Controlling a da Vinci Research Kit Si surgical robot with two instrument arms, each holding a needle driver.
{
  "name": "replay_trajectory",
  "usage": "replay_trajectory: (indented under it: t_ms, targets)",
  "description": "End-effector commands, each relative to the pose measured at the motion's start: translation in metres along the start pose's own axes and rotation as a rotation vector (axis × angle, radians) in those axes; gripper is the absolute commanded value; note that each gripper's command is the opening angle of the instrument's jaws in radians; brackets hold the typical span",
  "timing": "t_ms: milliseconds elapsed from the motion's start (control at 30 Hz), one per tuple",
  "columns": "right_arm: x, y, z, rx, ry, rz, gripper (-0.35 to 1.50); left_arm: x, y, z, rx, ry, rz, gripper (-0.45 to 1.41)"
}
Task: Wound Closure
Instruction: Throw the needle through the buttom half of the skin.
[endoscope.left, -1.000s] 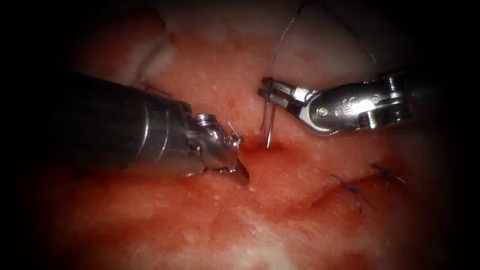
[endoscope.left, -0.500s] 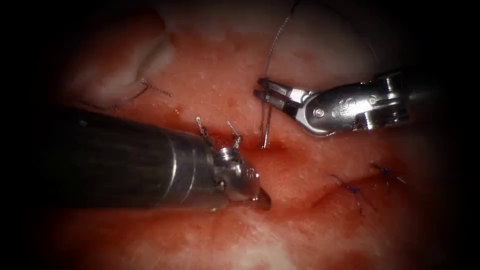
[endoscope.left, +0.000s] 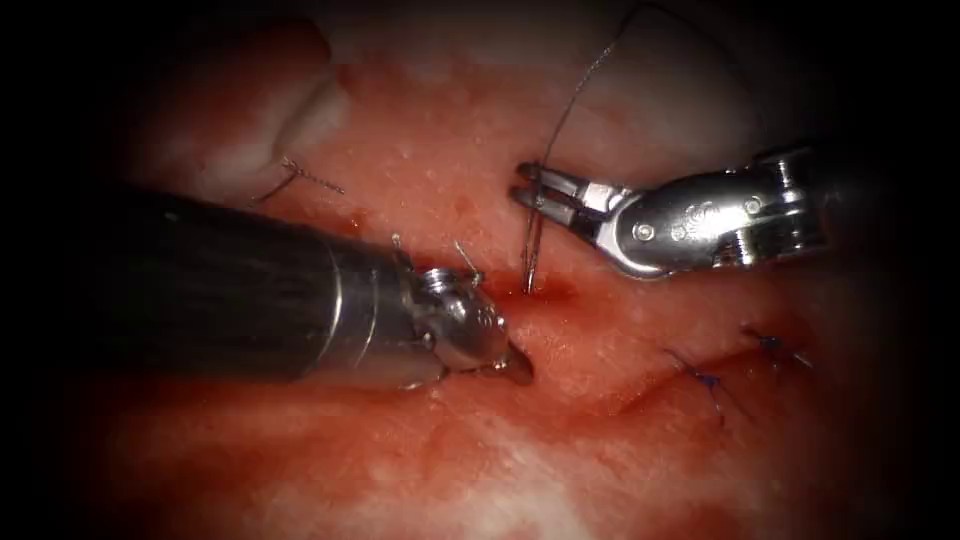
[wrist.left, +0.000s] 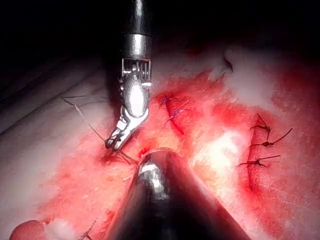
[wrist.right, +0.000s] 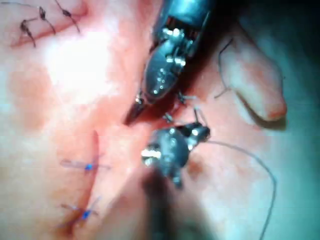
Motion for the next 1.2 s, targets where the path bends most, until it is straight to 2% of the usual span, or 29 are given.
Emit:
replay_trajectory:
  t_ms: [33,567,767,967,1200]
  targets:
    - [-0.0001,-0.0006,0.0005,0.003,0.002,0.004,-0.35,0.0002,0.0,0.0008,0.0,0.0,0.001,-0.23]
    - [0.0007,0.0007,0.0007,0.016,0.009,0.054,-0.35,-0.0002,0.0002,0.0011,0.006,0.0,0.003,-0.22]
    - [0.0004,0.0009,0.0009,0.06,0.003,0.057,-0.35,-0.0005,0.0002,0.001,0.002,-0.001,0.006,-0.22]
    - [-0.0007,0.0011,0.0012,0.086,0.016,-0.015,-0.35,-0.0007,0.0002,0.0009,-0.002,-0.002,0.009,-0.22]
    - [-0.0008,0.0012,0.0013,0.118,0.042,-0.091,-0.35,-0.001,0.0003,0.0008,-0.006,-0.003,0.011,-0.22]
